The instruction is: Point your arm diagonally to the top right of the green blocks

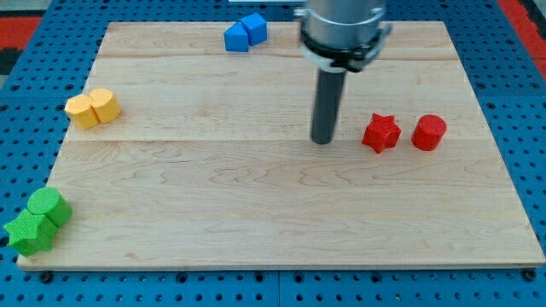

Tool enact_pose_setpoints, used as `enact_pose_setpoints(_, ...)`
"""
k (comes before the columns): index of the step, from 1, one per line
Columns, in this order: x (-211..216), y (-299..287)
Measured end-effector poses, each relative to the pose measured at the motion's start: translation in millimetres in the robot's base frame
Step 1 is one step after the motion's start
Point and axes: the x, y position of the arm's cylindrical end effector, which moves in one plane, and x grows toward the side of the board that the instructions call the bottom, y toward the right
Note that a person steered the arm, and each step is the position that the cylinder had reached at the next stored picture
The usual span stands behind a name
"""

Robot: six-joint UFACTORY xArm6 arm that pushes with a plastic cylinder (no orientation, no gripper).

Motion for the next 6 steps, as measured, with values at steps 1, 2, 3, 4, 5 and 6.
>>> enact_pose_setpoints(1, -0.3, -38.3)
enact_pose_setpoints(2, -1.8, -60.8)
enact_pose_setpoints(3, 4.9, -103.7)
enact_pose_setpoints(4, 4.9, -141.3)
enact_pose_setpoints(5, 4.9, -151.1)
enact_pose_setpoints(6, 4.9, -151.0)
